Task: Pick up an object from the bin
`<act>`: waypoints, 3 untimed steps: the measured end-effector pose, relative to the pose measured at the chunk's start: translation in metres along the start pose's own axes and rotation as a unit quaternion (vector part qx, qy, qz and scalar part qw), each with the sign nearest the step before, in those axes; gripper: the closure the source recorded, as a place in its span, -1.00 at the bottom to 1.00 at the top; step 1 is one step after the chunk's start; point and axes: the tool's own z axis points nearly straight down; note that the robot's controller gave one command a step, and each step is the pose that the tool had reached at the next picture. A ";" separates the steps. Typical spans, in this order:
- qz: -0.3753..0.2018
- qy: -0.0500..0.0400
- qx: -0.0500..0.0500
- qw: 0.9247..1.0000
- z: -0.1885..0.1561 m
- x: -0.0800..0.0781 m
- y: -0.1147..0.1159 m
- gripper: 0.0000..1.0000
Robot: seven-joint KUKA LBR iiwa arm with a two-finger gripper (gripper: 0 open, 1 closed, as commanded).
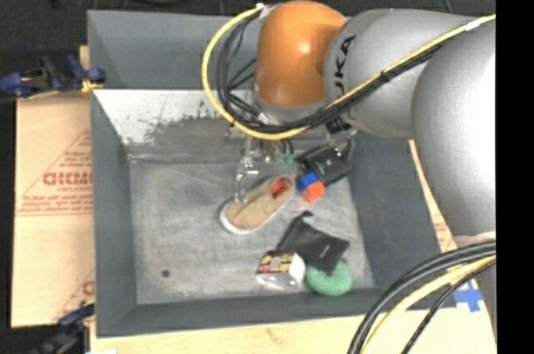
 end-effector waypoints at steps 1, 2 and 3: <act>0.000 0.000 0.000 1.000 0.000 0.000 0.000 -1.00; 0.023 0.009 -0.003 1.000 0.077 0.033 -0.027 1.00; 0.023 0.009 -0.003 1.000 0.077 0.033 -0.027 1.00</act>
Offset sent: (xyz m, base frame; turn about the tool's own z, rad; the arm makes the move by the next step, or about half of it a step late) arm -0.0327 -0.0311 -0.0835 0.0439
